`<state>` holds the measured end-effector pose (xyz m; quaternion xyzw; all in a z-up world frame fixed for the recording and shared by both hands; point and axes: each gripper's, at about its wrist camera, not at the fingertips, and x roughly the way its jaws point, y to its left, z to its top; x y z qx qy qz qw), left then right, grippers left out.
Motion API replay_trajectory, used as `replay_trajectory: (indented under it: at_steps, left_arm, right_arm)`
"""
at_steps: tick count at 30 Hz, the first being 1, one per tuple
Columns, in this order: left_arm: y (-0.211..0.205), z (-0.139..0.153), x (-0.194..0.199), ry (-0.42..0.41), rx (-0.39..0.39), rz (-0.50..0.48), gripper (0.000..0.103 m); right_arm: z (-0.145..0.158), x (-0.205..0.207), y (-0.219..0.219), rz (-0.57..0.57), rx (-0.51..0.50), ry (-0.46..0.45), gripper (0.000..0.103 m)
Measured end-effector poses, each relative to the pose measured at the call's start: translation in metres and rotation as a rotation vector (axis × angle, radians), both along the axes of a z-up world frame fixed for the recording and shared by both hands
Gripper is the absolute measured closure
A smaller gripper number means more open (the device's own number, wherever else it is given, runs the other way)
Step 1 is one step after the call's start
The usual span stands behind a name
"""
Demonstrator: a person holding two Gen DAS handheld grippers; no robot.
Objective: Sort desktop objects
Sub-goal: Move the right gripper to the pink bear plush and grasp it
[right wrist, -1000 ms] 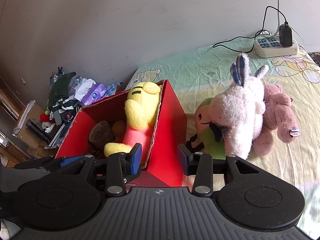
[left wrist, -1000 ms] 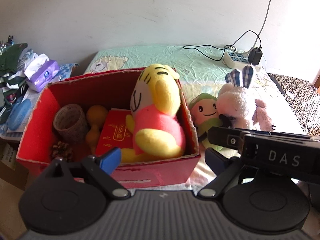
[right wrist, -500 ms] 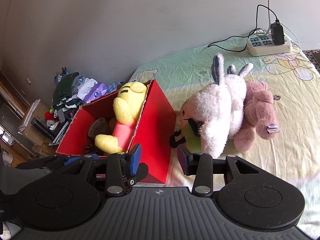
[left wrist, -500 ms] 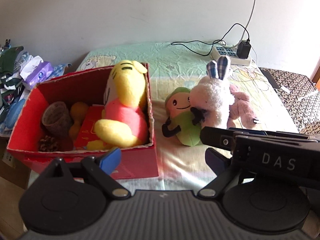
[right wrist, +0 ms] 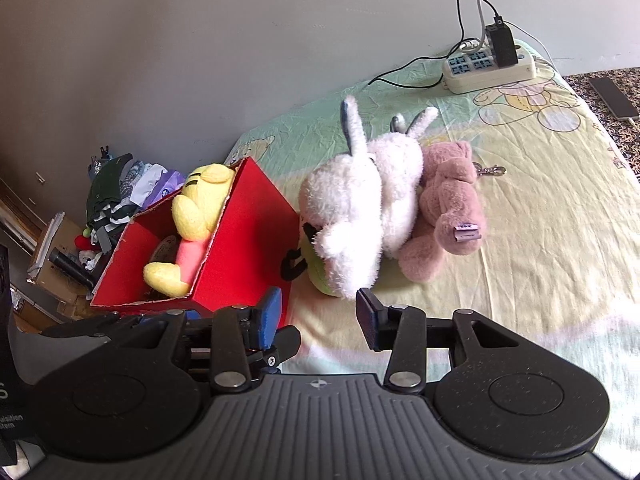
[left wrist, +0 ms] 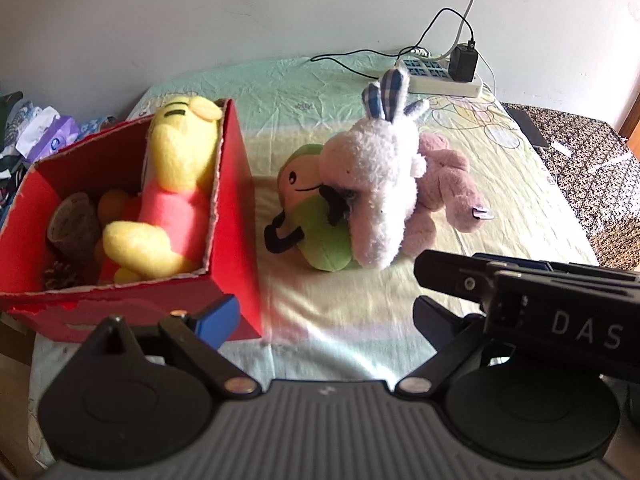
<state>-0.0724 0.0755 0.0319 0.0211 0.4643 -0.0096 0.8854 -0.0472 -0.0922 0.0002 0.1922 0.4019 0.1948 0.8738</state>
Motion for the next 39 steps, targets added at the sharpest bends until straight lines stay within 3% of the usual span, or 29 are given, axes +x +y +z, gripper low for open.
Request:
replay_trajectory:
  at_steps: [16,23,30,35,39]
  left_arm:
    - [-0.029,-0.025,0.002,0.034,0.001,-0.035,0.008]
    - [-0.034,-0.027,0.01,-0.033,-0.019,-0.111,0.012]
    - [-0.03,-0.029,0.024,-0.079,-0.047,-0.165,0.013]
    - [-0.037,-0.026,0.025,-0.1,-0.132,-0.274,0.014]
    - [-0.059,-0.032,0.034,-0.111,-0.177,-0.386,0.014]
  right_arm:
    - [-0.028,0.002,-0.048,-0.066,0.024,0.077,0.054]
    - [-0.042,0.011,-0.069,-0.134,0.067,0.112,0.054]
    - [-0.036,0.028,-0.09,-0.198,0.088,0.052,0.054]
    - [-0.041,0.049,-0.104,-0.24,0.099,0.058,0.055]
    - [-0.041,0.073,-0.102,-0.208,0.101,0.066,0.055]
